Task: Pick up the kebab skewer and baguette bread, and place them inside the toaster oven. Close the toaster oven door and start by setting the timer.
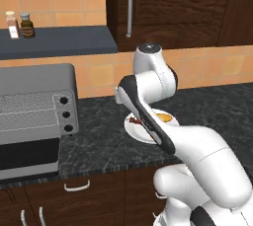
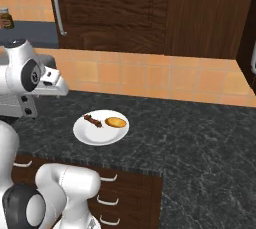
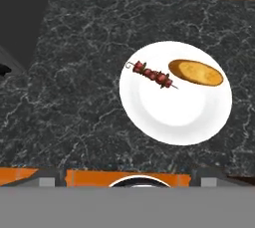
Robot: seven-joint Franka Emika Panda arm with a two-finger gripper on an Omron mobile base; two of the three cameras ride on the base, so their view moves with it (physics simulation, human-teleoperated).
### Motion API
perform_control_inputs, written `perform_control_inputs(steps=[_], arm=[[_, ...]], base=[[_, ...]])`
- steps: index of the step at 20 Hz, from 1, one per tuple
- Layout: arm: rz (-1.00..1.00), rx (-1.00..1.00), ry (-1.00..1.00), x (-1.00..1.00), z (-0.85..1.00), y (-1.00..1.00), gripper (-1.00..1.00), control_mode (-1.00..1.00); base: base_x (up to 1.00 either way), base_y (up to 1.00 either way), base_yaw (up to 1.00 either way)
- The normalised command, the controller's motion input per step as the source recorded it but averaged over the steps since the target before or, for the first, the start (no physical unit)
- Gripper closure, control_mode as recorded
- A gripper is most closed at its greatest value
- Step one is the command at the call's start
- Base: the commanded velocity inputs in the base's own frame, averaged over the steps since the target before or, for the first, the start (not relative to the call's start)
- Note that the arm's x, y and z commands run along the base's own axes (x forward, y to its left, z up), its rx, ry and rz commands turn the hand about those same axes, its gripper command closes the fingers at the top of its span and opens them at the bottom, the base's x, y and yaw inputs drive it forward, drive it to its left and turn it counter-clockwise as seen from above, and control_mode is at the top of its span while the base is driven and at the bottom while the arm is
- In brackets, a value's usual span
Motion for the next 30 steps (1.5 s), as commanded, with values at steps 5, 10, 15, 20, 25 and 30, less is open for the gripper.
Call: perform_control_inputs(steps=[5,10,15,20,25,30], arm=[[-0.01,-0.01,-0.17,0.01,-0.05,1.0,-1.0,-1.0],[-0.02,0.0,-0.26,0.0,0.0,1.0,-1.0,-1.0],[0.0,0.0,-0.46,0.0,0.0,0.94,-1.0,-1.0],[0.0,0.01,-0.29,-0.24,-0.06,0.63,-1.0,-1.0],[0.04,0.04,-0.05,-0.08,0.0,0.82,-1.0,-1.0],[0.02,0.06,0.0,0.0,0.0,0.91,-1.0,-1.0]], base=[[0.0,0.0,0.0],[0.0,0.0,0.0],[0.0,0.0,0.0],[0.0,0.0,0.0],[0.0,0.0,0.0],[0.0,0.0,0.0]])
